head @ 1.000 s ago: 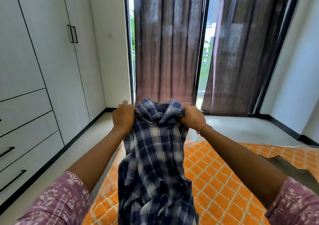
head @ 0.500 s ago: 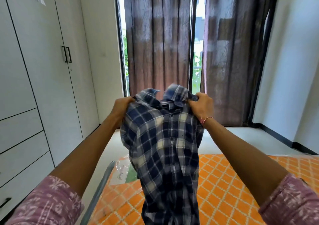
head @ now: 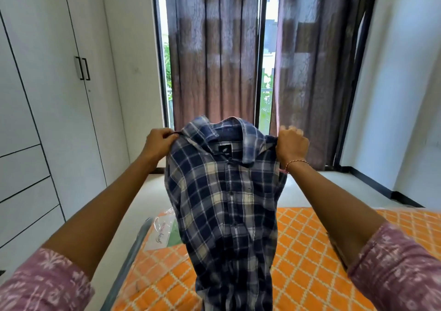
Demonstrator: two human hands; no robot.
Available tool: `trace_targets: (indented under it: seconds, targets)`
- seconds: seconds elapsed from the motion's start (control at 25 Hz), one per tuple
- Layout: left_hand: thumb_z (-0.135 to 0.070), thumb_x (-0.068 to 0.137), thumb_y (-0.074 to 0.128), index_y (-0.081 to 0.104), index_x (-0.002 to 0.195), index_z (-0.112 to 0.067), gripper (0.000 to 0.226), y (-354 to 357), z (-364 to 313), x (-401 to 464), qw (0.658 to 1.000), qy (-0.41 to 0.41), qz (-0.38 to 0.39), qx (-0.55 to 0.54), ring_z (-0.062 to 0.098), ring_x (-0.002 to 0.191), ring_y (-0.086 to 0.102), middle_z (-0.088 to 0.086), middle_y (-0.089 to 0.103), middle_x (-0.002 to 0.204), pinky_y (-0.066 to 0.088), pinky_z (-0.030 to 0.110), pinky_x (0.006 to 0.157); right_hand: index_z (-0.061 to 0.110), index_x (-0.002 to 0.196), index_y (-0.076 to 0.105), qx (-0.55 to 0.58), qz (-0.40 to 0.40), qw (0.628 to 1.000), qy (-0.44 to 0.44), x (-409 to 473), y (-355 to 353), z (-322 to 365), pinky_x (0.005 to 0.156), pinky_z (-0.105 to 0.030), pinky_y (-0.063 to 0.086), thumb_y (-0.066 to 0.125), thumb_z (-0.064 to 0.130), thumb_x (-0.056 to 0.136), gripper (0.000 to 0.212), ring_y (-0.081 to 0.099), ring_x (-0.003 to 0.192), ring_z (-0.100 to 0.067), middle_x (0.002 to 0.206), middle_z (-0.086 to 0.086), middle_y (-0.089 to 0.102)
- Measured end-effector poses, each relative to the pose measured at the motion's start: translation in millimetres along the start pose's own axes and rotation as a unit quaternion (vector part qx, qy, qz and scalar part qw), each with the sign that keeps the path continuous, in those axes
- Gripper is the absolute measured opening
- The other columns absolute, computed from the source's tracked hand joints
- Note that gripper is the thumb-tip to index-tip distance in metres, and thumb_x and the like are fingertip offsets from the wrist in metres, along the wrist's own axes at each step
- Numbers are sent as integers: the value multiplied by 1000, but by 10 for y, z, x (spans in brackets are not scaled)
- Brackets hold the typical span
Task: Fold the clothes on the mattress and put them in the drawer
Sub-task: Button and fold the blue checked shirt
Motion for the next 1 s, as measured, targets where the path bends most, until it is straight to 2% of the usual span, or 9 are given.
trace_targets:
  seconds: [0.16, 0.28, 0.4, 0.48, 0.6, 0.68, 0.76, 0.88, 1.0]
  targets:
    - [-17, 98, 48, 63, 84, -6, 23, 201, 314, -309, 995, -64, 13, -79, 20, 73, 56, 6, 60, 75, 45, 24, 63, -1, 109, 68, 287, 23, 935, 208, 132, 51, -305, 88, -38, 49, 44, 1, 91, 30, 60, 106, -36, 112, -21, 66]
    - [-27, 89, 60, 63, 88, -11, 17, 280, 470, -405, 977, -104, 178, -60, 22, 78, 64, 9, 67, 85, 50, 24, 64, 0, 96, 71, 227, 35, 973, 13, 217, -199, -83, 74, -34, 47, 49, 1, 89, 23, 63, 91, -35, 97, -22, 69]
    - [-20, 86, 67, 66, 85, -11, 10, 239, 613, -430, 929, -78, 304, 198, 23, 80, 65, 9, 68, 86, 52, 23, 64, 5, 91, 68, 8, 58, 983, -172, 97, -226, 40, 65, -34, 46, 54, 19, 94, 20, 63, 79, -35, 86, -18, 68]
    - [-20, 91, 60, 69, 85, -7, 17, 56, 442, -186, 915, -9, 168, 366, 29, 80, 63, 13, 68, 86, 54, 32, 70, 7, 91, 66, -40, 7, 986, -159, 169, -300, 81, 62, -34, 46, 51, 29, 97, 27, 60, 70, -30, 82, -15, 67]
    - [-14, 91, 51, 69, 85, -5, 20, -380, 117, -69, 934, 0, -114, 338, 32, 71, 62, 13, 63, 77, 47, 33, 61, 6, 84, 69, 90, -50, 992, -76, 286, -454, 44, 59, -29, 44, 58, 26, 93, 24, 56, 65, -26, 78, -15, 68]
    - [-13, 92, 49, 64, 86, -1, 20, -374, 363, -199, 934, -70, -92, 338, 35, 78, 63, 17, 63, 83, 49, 35, 64, 7, 81, 72, 70, 74, 986, -132, 141, -148, 131, 60, -30, 45, 65, 30, 89, 25, 58, 69, -27, 80, -15, 69]
    - [-8, 91, 46, 60, 84, -1, 17, -245, 606, -422, 903, -83, -36, 421, 33, 79, 62, 18, 65, 91, 47, 34, 65, 10, 89, 74, -31, 189, 964, -187, -173, 179, 153, 66, -33, 47, 64, 32, 89, 24, 63, 79, -30, 87, -13, 70]
    - [-4, 91, 40, 60, 84, -3, 21, -183, 532, -559, 893, -35, -74, 443, 32, 77, 61, 17, 64, 90, 39, 32, 59, 11, 104, 70, -106, 102, 977, -156, -145, 120, 144, 74, -37, 50, 51, 17, 95, 21, 64, 91, -34, 100, -15, 68]
    - [-7, 96, 37, 62, 104, -5, 26, -148, 456, -488, 941, -25, -93, 324, 35, 85, 60, 21, 64, 105, 45, 38, 65, 5, 105, 66, -156, 86, 976, -125, -166, 129, 183, 75, -38, 49, 46, 6, 93, 23, 64, 94, -36, 103, -17, 67]
Point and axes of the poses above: each hand's wrist, its own x-axis towards the middle knuckle, its own y-axis out of the palm, z = x × y, the point moved 10 cm from there along x, towards the middle knuckle
